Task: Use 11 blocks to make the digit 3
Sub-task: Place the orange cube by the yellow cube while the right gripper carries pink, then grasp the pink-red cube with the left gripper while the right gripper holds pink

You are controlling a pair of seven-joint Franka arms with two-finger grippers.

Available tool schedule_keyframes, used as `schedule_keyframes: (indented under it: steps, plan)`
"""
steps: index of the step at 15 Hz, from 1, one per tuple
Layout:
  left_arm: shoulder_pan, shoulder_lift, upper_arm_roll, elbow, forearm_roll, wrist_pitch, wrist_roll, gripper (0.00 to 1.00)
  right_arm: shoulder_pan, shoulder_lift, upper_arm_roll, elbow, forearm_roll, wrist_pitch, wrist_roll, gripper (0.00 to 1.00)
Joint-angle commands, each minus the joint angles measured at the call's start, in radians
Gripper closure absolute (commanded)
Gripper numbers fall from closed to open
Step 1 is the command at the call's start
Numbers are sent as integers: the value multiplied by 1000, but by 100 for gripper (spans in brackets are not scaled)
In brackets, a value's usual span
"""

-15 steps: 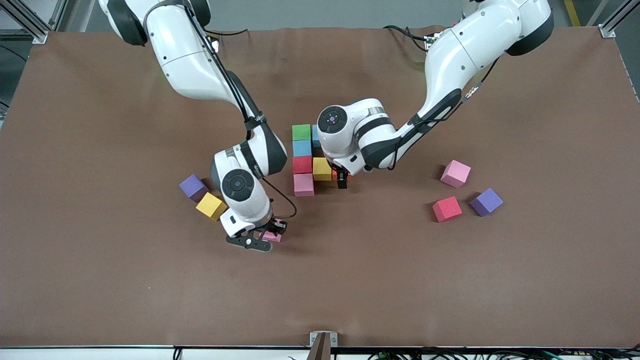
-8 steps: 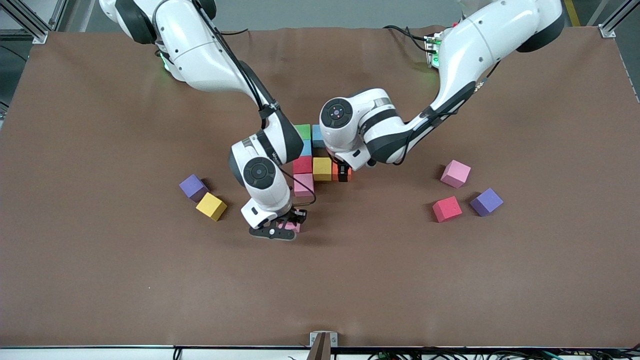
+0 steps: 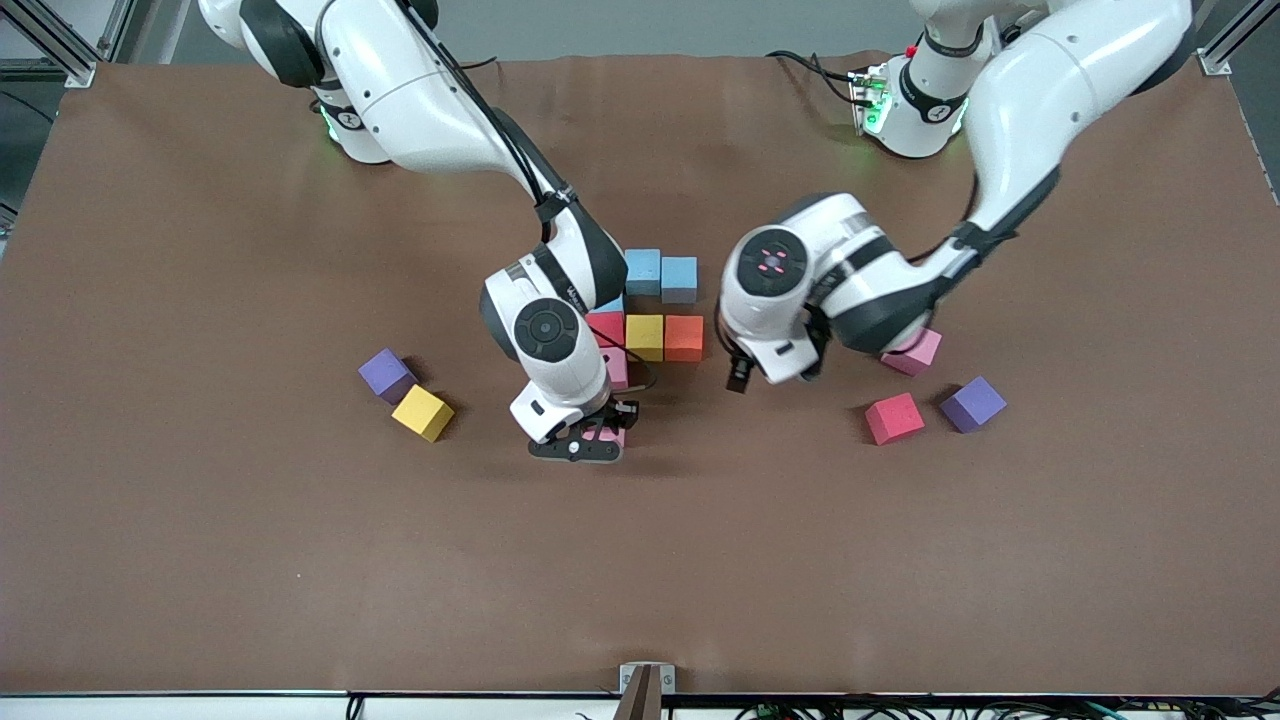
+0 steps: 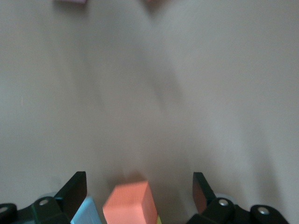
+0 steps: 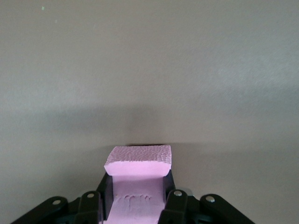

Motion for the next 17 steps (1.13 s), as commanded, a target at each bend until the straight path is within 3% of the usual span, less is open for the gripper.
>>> schedule_keyframes:
  steps: [1,4,6,13,17]
  plan:
    - [87,-50,-24,-14,-9,-28,248,0,15,-2,-4,-25,6,3,-14,95]
    - [184,-88,-26,-40,-6,-30,595,0,29,-2,-5,-39,1,3,-14,95]
    - [227,-103,-27,-60,30,-25,711,0,29,-2,-5,-42,-1,4,-14,95]
    - [494,-103,-90,-279,146,197,875,0,29,-16,-7,-68,-28,-4,-37,95]
    - [512,-65,-76,-302,214,259,881,0,29,-28,-5,-90,-28,-4,-38,95]
